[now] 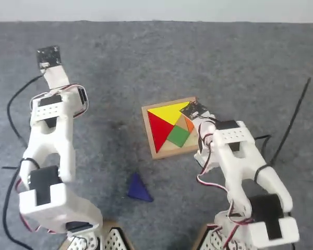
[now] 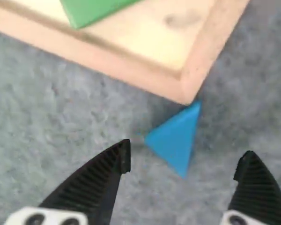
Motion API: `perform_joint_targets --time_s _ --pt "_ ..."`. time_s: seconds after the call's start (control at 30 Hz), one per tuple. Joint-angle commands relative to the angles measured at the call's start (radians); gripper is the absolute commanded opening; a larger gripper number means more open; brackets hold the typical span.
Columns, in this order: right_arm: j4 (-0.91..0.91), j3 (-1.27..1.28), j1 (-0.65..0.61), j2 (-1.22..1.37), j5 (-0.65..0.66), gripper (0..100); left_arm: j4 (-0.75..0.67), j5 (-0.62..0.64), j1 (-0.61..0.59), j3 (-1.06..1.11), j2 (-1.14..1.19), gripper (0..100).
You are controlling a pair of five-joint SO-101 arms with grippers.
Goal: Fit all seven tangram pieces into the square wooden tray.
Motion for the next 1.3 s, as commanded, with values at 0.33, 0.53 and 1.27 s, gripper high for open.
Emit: perform_joint_targets --time_s 0.33,0.53,1.27 --pt "-0.077 -0.037 -0.016 0.084 -0.161 19.9 -0.021 0.002 0.011 -0.027 -0.006 11" --pt "-0.053 -0.037 -0.008 0.087 -0.302 19.9 -0.021 0.002 0.011 -0.027 -0.006 11" --pt "-0.008 -0.037 -0.018 0.079 -0.543 8.0 -0.023 0.002 0.011 -0.027 -0.006 11"
